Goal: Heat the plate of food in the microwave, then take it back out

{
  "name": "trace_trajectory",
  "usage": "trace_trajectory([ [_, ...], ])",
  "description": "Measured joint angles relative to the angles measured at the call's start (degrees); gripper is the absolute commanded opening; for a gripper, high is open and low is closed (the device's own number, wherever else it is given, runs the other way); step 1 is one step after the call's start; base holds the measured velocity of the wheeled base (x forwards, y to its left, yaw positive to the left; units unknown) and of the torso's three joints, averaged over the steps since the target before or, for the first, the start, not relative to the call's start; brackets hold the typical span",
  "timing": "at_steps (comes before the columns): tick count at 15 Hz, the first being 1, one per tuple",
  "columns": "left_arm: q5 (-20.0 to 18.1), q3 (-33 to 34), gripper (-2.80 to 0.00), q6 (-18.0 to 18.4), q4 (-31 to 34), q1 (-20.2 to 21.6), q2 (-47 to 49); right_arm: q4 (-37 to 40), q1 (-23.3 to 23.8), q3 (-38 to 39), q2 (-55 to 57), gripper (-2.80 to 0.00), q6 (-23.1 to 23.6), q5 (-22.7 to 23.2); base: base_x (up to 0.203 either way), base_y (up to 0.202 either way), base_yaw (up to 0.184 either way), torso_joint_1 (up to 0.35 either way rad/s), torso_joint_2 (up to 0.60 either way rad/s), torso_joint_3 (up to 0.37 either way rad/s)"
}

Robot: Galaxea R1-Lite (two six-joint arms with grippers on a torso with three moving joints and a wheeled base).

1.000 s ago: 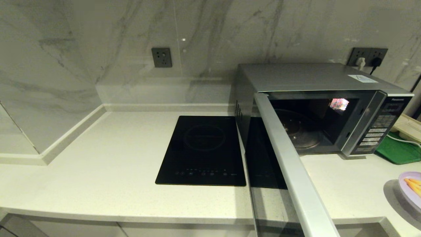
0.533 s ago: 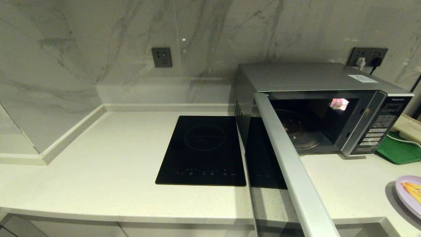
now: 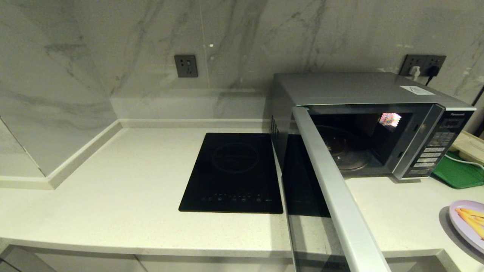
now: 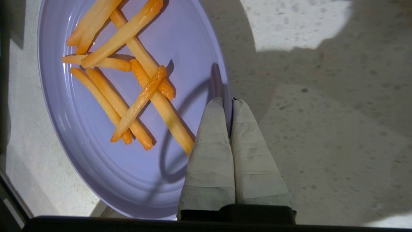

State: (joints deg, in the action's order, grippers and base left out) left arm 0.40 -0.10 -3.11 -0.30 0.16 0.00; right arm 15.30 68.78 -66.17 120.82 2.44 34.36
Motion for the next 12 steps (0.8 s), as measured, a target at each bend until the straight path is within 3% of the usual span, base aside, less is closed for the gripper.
trace_trajectory([
  [7,0.01,0.0,-2.8,0.0,0.0,0.0,0.0,-0.2,-2.35,-0.91,1.51,-2.8,0.78,0.94,0.0,0.0,0.0,0.0,0.0,0.0],
  [8,0.01,0.0,-2.8,0.0,-0.02,0.0,0.0,-0.21,-2.5,-0.96,1.73,0.0,0.81,0.94,0.0,0.0,0.0,0.0,0.0,0.0],
  [12,0.0,0.0,-2.8,0.02,-0.01,0.0,0.0,-0.26,-2.9,-1.57,2.49,0.0,0.76,0.94,0.0,0.0,0.0,0.0,0.0,0.0],
])
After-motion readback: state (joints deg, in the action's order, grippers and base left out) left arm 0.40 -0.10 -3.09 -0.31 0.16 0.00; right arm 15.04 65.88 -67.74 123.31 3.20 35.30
